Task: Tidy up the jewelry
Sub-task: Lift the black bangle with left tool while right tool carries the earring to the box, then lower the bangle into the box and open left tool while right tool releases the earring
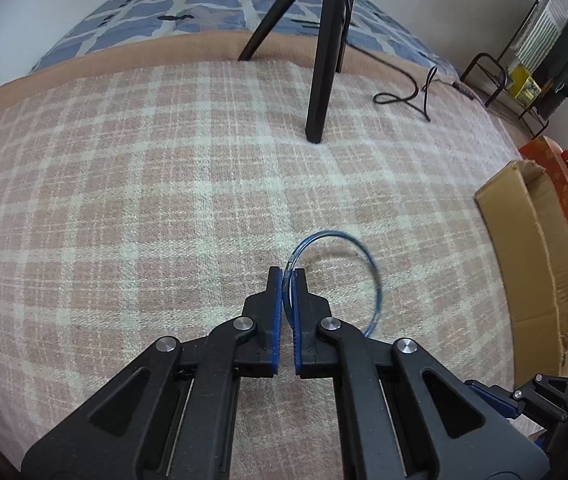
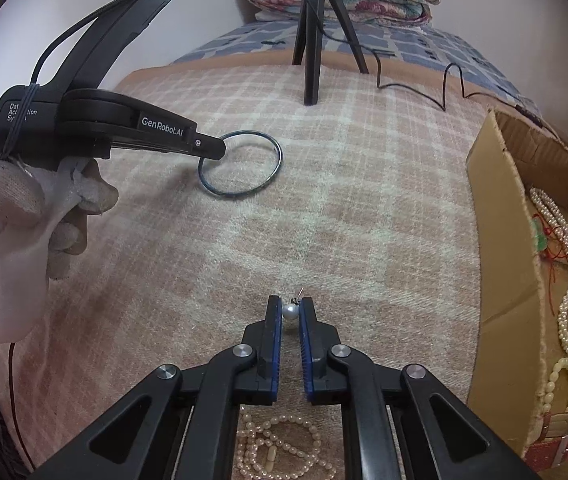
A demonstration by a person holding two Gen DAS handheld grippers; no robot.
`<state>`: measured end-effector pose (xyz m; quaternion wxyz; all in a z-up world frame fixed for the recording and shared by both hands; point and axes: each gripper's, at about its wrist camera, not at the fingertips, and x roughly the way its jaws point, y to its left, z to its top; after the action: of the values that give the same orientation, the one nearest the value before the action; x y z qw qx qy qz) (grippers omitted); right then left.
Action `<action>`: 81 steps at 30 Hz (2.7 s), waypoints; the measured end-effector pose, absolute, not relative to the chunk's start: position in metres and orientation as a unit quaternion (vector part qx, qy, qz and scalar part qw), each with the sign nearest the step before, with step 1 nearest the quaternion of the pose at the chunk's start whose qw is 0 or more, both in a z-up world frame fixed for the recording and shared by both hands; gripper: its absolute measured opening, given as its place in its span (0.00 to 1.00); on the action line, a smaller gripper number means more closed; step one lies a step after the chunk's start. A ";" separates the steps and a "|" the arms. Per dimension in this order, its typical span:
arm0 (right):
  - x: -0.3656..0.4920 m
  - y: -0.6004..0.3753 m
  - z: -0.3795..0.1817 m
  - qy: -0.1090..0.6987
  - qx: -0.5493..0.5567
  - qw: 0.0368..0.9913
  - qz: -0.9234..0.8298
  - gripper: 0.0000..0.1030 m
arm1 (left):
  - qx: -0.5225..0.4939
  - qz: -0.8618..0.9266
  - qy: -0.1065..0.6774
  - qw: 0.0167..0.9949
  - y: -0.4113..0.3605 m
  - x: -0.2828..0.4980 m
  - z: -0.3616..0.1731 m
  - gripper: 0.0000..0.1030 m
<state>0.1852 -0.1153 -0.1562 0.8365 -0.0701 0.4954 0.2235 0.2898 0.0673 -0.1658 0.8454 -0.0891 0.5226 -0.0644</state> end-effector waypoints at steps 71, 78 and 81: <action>0.151 -0.315 -0.081 0.427 0.035 0.894 0.128 0.06 | -0.050 -0.209 0.456 0.863 -0.168 0.279 -0.061 0.01; 0.167 -0.324 -0.090 0.432 0.060 0.890 0.132 0.06 | -0.047 -0.200 0.466 0.861 -0.175 0.295 -0.073 0.01; 0.170 -0.321 -0.093 0.434 0.060 0.889 0.136 0.06 | -0.045 -0.197 0.467 0.861 -0.176 0.299 -0.074 0.01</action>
<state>0.1697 -0.3212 -0.0934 0.8885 0.0604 0.4341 0.1358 0.2986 -0.1765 -0.0744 0.8610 -0.0447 0.4670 -0.1966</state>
